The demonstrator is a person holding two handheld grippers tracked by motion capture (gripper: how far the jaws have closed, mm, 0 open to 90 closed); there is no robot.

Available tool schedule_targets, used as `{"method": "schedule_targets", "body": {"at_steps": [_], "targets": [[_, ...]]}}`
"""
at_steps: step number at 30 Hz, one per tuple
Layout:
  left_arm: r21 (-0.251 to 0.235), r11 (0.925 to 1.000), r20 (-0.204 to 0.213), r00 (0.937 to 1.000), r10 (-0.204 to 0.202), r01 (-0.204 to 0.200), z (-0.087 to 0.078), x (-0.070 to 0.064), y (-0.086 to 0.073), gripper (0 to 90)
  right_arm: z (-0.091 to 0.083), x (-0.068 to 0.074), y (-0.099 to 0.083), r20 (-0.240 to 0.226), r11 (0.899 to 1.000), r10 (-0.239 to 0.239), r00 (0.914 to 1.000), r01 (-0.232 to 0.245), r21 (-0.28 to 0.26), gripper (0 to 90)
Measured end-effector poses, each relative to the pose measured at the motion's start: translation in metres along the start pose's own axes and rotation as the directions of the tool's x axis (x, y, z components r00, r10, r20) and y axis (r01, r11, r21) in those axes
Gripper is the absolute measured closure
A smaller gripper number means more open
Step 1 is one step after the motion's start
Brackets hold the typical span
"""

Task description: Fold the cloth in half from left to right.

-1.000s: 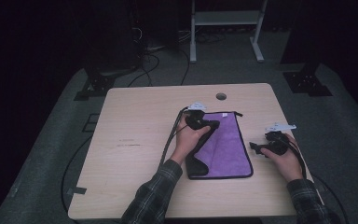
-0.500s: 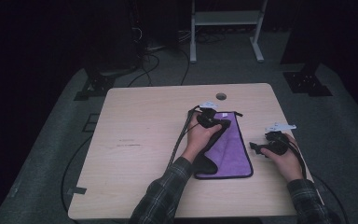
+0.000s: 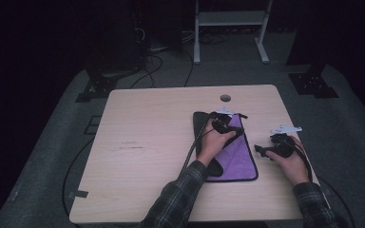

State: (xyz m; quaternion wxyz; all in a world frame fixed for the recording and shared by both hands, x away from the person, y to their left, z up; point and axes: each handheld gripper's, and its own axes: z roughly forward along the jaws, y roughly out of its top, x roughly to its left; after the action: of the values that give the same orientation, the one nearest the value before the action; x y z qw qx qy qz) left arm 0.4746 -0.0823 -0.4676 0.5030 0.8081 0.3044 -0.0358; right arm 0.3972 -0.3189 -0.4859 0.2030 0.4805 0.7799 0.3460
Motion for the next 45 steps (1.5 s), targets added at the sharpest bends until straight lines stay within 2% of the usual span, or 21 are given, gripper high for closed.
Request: {"method": "schedule_targets", "body": {"at_steps": [3, 6, 11, 12, 16, 17, 20, 24, 26, 27, 28, 30, 31, 34, 35, 37, 38, 39, 42, 45], "targets": [[0.027, 0.9996, -0.009, 0.9999, 0.007, -0.007, 0.005, 0.0, -0.002, 86.3, 0.0, 0.0, 0.0, -0.001, 1.0, -0.002, 1.0, 0.002, 0.0, 14.0], [0.03, 0.9995, -0.008, 1.0, 0.003, -0.003, 0.006, 0.002, -0.002, 83.2, 0.0, 0.0, 0.0, -0.002, 1.0, -0.004, 1.0, 0.004, -0.001, 14.0], [0.028, 0.9987, -0.021, 0.9988, 0.044, -0.043, -0.002, 0.0, 0.0, 64.5, 0.0, 0.0, 0.0, -0.002, 1.0, -0.004, 1.0, 0.004, -0.001, 14.0], [0.041, 0.9978, -0.03, 0.9981, 0.053, -0.052, -0.006, 0.0, 0.0, 60.8, 0.0, 0.0, 0.0, -0.002, 1.0, -0.004, 1.0, 0.004, -0.001, 14.0], [0.061, 0.9948, -0.072, 0.9937, 0.086, -0.081, -0.025, 0.003, 0.0, 49.3, 0.0, -0.001, 0.0, -0.003, 1.0, -0.009, 1.0, 0.009, 0.0, 14.0], [0.07, 0.9932, -0.082, 0.9918, 0.098, -0.093, -0.03, 0.004, -0.001, 49.3, 0.0, -0.001, 0.0, -0.003, 1.0, -0.009, 1.0, 0.009, 0.0, 14.0], [0.062, 0.9937, -0.102, 0.9899, 0.099, -0.093, -0.047, 0.007, -0.006, 43.0, 0.0, 0.0, 0.0, 0.0, 1.0, 0.001, 1.0, -0.001, 0.0, 13.9], [0.071, 0.9929, -0.128, 0.9863, 0.104, -0.095, -0.072, 0.012, -0.017, 38.9, 0.002, 0.001, 0.001, 0.004, 1.0, 0.0, 1.0, 0.0, 0.005, 9.5], [0.07, 0.9919, -0.153, 0.9814, 0.116, -0.106, -0.083, 0.015, -0.023, 37.0, 0.002, 0.002, 0.001, 0.002, 1.0, 0.001, 1.0, -0.001, 0.009, 9.5], [0.068, 0.9915, -0.162, 0.9794, 0.121, -0.111, -0.089, 0.016, -0.027, 36.0, 0.002, 0.002, 0.001, 0.001, 1.0, -0.001, 1.0, 0.001, 0.008, 10.4], [0.058, 0.9922, -0.162, 0.9796, 0.118, -0.11, -0.095, 0.017, -0.031, 33.6, 0.001, 0.003, 0.001, 0.001, 1.0, -0.001, 1.0, 0.001, -0.005, 16.9], [0.031, 0.9939, -0.155, 0.9818, 0.109, -0.106, -0.108, 0.02, -0.039, 32.2, 0.001, 0.003, 0.001, 0.001, 1.0, -0.001, 1.0, 0.001, -0.009, 18.7], [0.025, 0.9937, -0.161, 0.9807, 0.112, -0.109, -0.114, 0.021, -0.043, 31.5, 0.001, 0.003, 0.001, 0.004, 1.0, 0.002, 1.0, -0.002, -0.011, 20.6], [0.039, 0.9906, -0.197, 0.9708, 0.136, -0.131, -0.133, 0.024, -0.055, 30.1, 0.0, 0.003, 0.001, 0.013, 1.0, 0.008, 0.9999, -0.008, -0.016, 23.2], [0.045, 0.99, -0.208, 0.9679, 0.14, -0.134, -0.139, 0.026, -0.059, 29.1, 0.0, 0.003, 0.001, 0.014, 1.0, 0.011, 0.9998, -0.01, -0.018, 26.5], [0.054, 0.9897, -0.23, 0.9628, 0.142, -0.133, -0.15, 0.028, -0.067, 27.3, 0.0, 0.003, 0.001, 0.016, 1.0, 0.009, 0.9998, -0.009, -0.025, 31.0], [0.071, 0.9894, -0.251, 0.9577, 0.141, -0.127, -0.159, 0.032, -0.076, 26.3, 0.0, 0.002, 0.001, 0.013, 0.999, 0.008, 0.9999, -0.007, -0.034, 35.7], [0.071, 0.9894, -0.251, 0.9577, 0.141, -0.127, -0.159, 0.032, -0.076, 25.5, 0.0, 0.002, 0.001, 0.013, 0.999, 0.008, 0.9999, -0.007, -0.034, 35.7], [0.098, 0.9889, -0.282, 0.95, 0.135, -0.111, -0.172, 0.038, -0.087, 25.0, 0.0, 0.001, 0.001, 0.01, 0.999, 0.008, 0.9999, -0.008, -0.039, 40.9], [0.103, 0.9894, -0.308, 0.9423, 0.13, -0.103, -0.185, 0.042, -0.097, 24.0, -0.001, -0.001, 0.001, 0.006, 0.999, 0.003, 1.0, -0.003, -0.044, 47.6]]}}
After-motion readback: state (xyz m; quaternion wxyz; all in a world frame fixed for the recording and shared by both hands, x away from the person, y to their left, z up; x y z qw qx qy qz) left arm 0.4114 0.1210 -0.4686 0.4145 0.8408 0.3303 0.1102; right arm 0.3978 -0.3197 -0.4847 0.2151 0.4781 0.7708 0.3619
